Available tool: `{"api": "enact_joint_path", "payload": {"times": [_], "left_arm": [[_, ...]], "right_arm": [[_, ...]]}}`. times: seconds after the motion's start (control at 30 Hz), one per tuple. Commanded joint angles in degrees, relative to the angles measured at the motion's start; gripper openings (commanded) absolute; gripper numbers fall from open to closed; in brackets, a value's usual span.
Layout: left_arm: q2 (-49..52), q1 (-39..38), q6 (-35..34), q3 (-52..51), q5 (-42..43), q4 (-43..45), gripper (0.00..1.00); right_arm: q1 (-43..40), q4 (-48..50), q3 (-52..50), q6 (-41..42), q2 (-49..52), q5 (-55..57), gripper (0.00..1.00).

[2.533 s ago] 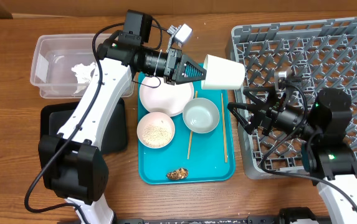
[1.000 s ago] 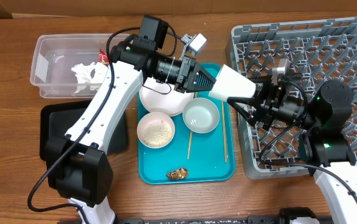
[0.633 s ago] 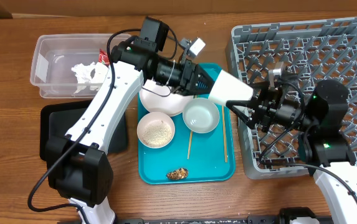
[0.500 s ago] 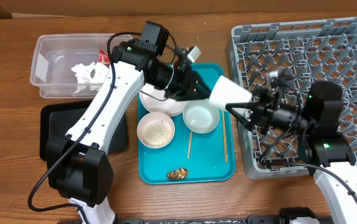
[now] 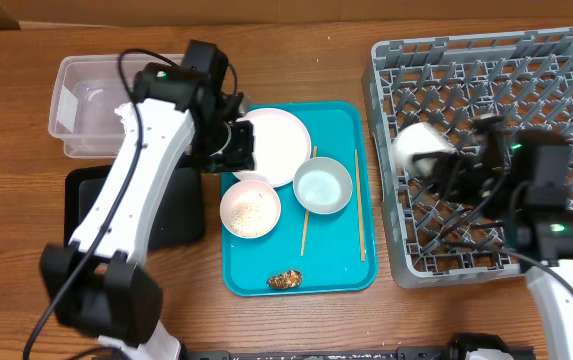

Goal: Sort waste into correct bins and load items into the dishwasher
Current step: 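Place the white cup into the dish rack with the right gripper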

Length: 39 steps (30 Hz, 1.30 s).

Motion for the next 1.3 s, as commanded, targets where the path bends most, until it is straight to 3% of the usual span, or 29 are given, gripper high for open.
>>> {"api": "enact_joint_path", "payload": {"times": [0.0, 0.1, 0.23, 0.43, 0.57, 0.87, 0.9, 0.93, 0.97, 1.0, 1.03, 1.13, 1.27], "left_arm": [[-5.5, -0.3, -4.8, 0.9, -19.0, -1.4, 0.27], [-7.3, -0.3, -11.0, 0.9, -26.6, -2.7, 0.27], [-8.6, -0.3, -13.0, 0.9, -28.0, -2.4, 0.27], [-8.7, -0.3, -13.0, 0.9, -28.0, -2.4, 0.28], [-8.7, -0.3, -13.0, 0.9, -27.8, -2.4, 0.29], [-8.7, -0.3, -13.0, 0.9, -27.8, -2.4, 0.30], [-8.7, -0.3, -13.0, 0.9, -27.8, -2.3, 0.30], [-8.7, -0.3, -13.1, 0.9, -27.7, -2.3, 0.30], [-8.7, -0.3, -13.1, 0.9, -27.7, -2.4, 0.30], [-8.7, -0.3, -13.2, 0.9, -27.7, -2.4, 0.30], [-8.7, -0.3, -13.2, 0.9, -27.6, -2.4, 0.30], [-8.7, -0.3, -13.2, 0.9, -26.7, -2.3, 0.31], [-8.7, -0.3, -13.2, 0.9, -26.7, -2.4, 0.31]], "right_arm": [[-5.0, -3.5, 6.1, 1.8, -0.4, 18.0, 0.13], [-10.4, -6.4, 9.2, 1.8, 0.1, 22.8, 0.04], [-18.3, -9.7, 12.7, 4.5, 2.7, 29.0, 0.04], [-26.6, -17.0, 20.9, 5.6, 13.7, 29.0, 0.04], [-29.4, -21.7, 25.6, 6.0, 21.9, 29.0, 0.04], [-31.9, -25.9, 25.8, 5.9, 32.2, 28.1, 0.06], [-31.9, -26.0, 25.8, 5.9, 32.9, 27.9, 0.11], [-31.9, -26.1, 25.8, 5.9, 33.4, 27.8, 0.25], [-31.9, -26.1, 25.7, 5.9, 33.9, 27.5, 0.53], [-31.9, -26.0, 25.6, 5.9, 34.1, 26.7, 0.74], [-31.9, -25.7, 25.4, 5.9, 34.3, 25.9, 0.85], [-31.9, -25.7, 25.2, 5.9, 34.4, 24.6, 0.98], [-31.9, -25.7, 25.1, 5.9, 34.5, 23.4, 1.00]]}}
